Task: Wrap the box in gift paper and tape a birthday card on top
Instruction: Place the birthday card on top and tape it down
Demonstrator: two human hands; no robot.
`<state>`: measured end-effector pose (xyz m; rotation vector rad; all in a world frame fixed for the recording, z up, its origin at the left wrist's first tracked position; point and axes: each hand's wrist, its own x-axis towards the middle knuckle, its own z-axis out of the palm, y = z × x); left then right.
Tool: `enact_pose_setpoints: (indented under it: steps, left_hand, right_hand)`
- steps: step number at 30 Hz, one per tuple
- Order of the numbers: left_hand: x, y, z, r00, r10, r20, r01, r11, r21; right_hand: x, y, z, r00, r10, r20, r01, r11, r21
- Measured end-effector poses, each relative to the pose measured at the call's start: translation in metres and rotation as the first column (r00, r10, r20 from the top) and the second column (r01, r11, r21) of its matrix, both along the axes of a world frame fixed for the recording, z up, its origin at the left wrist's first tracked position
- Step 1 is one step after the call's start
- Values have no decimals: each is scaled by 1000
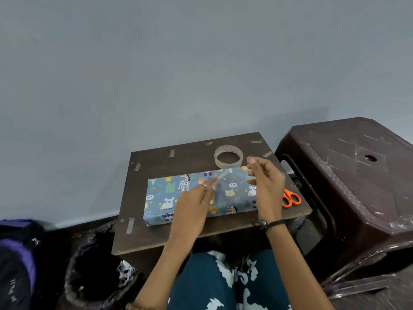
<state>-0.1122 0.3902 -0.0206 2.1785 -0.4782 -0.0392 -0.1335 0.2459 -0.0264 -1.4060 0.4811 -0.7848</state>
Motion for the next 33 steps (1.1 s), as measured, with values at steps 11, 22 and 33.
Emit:
enact_pose_setpoints:
  steps: [11,22,33]
  left_hand:
    - [12,-40,-1,731,125,-670,-489,782,-387]
    - [13,-40,-11,745,113,-658,-518,719,-463]
    - [14,-38,-15,750,85,-655,-496,728,-473]
  right_hand:
    - [7,19,-24,997,39,-60,-61,901,-429]
    - [4,15,-45,970,146,-195,-234,782,-578]
    - [2,11,-46,950,144,-276,-302,645,-702]
